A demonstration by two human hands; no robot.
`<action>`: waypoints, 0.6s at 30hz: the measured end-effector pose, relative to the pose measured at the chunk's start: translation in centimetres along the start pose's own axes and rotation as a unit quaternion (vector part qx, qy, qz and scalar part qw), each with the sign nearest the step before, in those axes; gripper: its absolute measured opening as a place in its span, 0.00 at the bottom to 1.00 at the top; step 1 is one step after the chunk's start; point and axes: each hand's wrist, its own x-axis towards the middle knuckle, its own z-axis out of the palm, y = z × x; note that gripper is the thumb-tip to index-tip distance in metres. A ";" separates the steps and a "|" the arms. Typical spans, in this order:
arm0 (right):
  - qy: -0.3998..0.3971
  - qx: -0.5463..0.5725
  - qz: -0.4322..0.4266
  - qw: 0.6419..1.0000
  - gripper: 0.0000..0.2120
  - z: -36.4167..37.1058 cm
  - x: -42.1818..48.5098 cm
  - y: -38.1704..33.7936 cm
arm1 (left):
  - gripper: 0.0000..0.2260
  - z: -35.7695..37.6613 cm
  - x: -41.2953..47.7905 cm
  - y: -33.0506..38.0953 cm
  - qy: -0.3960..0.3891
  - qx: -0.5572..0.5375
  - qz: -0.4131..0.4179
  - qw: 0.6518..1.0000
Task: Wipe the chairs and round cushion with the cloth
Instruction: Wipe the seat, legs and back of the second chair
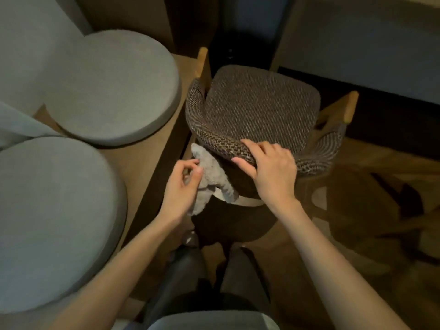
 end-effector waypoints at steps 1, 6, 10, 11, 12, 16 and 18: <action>0.027 -0.006 0.010 1.000 0.26 0.3 -0.2 -0.2 | 0.03 0.2 0.3 -0.6 -0.009 0.002 0.018 1.000; 0.104 -0.014 0.007 0.994 0.28 2.3 -0.4 0.2 | 0.02 2.4 1.8 -4.5 -0.044 -0.016 0.099 0.994; 0.142 -0.028 0.017 0.989 0.29 3.1 -0.4 0.3 | 0.02 3.3 2.2 -7.4 -0.032 -0.016 0.148 0.988; 0.147 -0.028 0.030 0.988 0.28 3.4 -0.6 0.0 | 0.02 3.4 2.0 -8.0 -0.023 -0.015 0.158 0.987; 0.152 -0.016 0.046 0.987 0.27 3.5 -1.1 -0.3 | 0.01 3.5 1.7 -8.6 -0.012 -0.009 0.167 0.986; 0.130 0.122 0.045 0.983 0.19 3.6 -5.5 -2.0 | 0.04 3.3 -0.6 -9.3 0.014 0.004 0.182 0.983; 0.080 0.233 0.041 0.968 0.19 3.1 -8.5 -2.5 | 0.05 3.0 -2.2 -8.9 0.011 -0.008 0.178 0.984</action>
